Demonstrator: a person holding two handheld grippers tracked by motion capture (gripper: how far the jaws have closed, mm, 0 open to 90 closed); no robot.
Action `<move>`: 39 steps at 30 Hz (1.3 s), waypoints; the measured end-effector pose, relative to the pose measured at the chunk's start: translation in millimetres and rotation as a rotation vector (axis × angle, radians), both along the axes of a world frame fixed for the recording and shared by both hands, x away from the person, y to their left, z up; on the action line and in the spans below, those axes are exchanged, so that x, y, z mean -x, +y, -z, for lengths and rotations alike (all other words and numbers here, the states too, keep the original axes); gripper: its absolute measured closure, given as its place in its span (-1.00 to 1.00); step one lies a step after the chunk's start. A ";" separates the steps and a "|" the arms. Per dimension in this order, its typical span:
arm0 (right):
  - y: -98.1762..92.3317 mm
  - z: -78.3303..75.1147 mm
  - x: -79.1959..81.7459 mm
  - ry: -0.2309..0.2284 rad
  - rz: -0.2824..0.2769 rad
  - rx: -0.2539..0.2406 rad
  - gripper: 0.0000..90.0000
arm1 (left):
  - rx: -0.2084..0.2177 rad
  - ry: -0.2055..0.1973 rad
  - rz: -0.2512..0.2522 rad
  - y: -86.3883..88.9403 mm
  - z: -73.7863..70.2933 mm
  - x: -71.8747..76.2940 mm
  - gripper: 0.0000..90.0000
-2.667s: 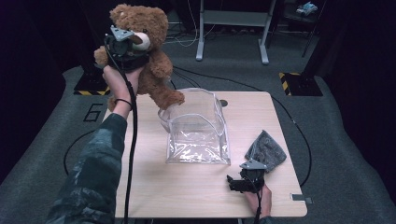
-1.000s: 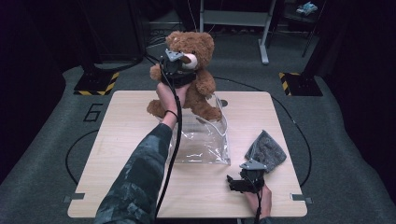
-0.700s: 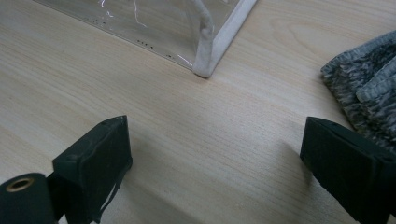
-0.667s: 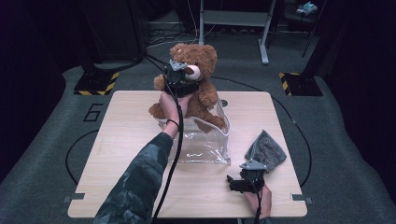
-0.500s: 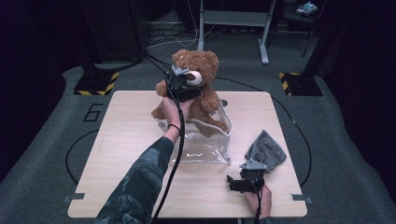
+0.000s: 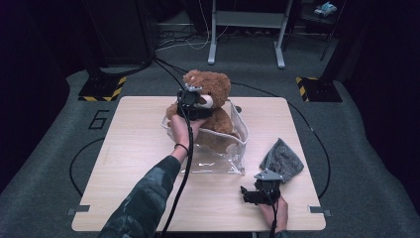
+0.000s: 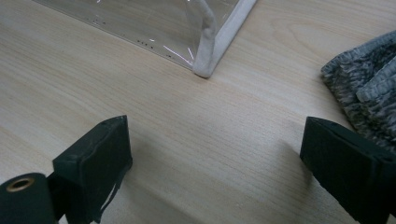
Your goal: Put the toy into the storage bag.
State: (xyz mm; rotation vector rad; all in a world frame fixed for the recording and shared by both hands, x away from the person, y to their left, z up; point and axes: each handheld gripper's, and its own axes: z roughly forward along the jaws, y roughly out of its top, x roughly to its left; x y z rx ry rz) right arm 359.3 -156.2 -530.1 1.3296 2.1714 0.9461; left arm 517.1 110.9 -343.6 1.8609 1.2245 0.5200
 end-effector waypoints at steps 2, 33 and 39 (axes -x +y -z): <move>0.1 0.0 0.1 0.000 0.001 0.000 -0.83 | -0.015 0.018 0.014 0.8 2.5 2.3 -0.18; 0.1 0.1 0.0 0.000 0.003 -0.001 -0.83 | -0.010 0.120 0.101 49.2 1.9 23.7 -0.58; 0.1 0.1 -0.1 0.000 0.003 -0.001 -0.83 | -0.017 0.117 0.087 73.1 -1.6 35.4 -0.67</move>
